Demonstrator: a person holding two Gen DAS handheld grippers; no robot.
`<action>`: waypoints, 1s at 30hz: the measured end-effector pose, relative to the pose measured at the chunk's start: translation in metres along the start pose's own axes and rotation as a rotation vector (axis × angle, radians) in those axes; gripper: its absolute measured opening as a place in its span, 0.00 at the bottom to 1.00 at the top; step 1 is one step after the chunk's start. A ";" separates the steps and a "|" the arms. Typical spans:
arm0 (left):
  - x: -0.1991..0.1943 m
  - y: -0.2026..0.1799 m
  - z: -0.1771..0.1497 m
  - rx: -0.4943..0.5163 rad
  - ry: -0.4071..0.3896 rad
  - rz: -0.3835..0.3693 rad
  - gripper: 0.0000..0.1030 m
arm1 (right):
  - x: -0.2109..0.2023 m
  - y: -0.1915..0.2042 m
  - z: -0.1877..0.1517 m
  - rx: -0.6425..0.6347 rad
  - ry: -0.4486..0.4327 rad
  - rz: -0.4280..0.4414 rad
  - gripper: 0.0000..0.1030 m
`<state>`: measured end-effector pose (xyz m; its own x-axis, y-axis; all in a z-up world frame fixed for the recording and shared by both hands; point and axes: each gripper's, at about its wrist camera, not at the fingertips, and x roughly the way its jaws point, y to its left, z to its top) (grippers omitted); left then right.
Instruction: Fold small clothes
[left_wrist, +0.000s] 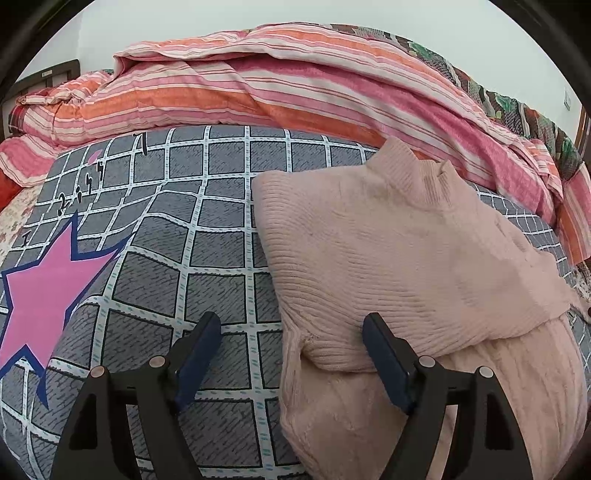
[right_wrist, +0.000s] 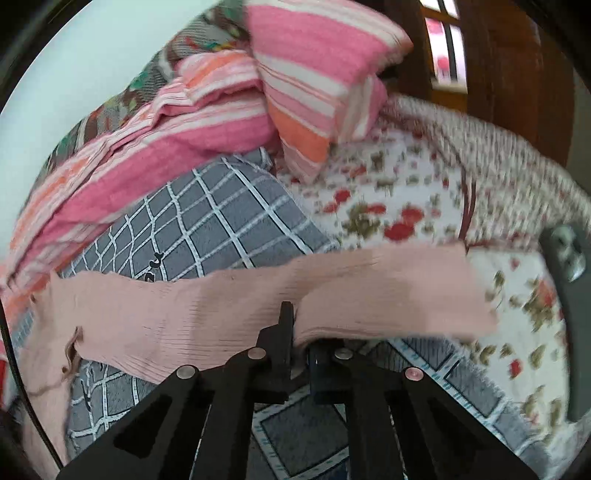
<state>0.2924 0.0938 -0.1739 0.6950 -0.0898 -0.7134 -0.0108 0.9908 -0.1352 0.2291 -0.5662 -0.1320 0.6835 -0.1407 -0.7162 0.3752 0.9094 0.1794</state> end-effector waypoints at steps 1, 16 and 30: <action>0.000 0.000 0.000 -0.001 0.000 -0.002 0.76 | -0.008 0.009 0.002 -0.038 -0.019 -0.031 0.06; -0.015 0.017 -0.002 -0.104 -0.045 -0.042 0.78 | -0.134 0.206 0.016 -0.395 -0.228 0.016 0.06; -0.092 0.105 -0.041 -0.313 -0.052 -0.064 0.78 | -0.094 0.461 -0.081 -0.512 -0.009 0.441 0.07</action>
<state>0.1978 0.2022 -0.1507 0.7370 -0.1374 -0.6618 -0.1813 0.9031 -0.3894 0.2869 -0.1021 -0.0366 0.7107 0.2853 -0.6430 -0.2828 0.9528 0.1102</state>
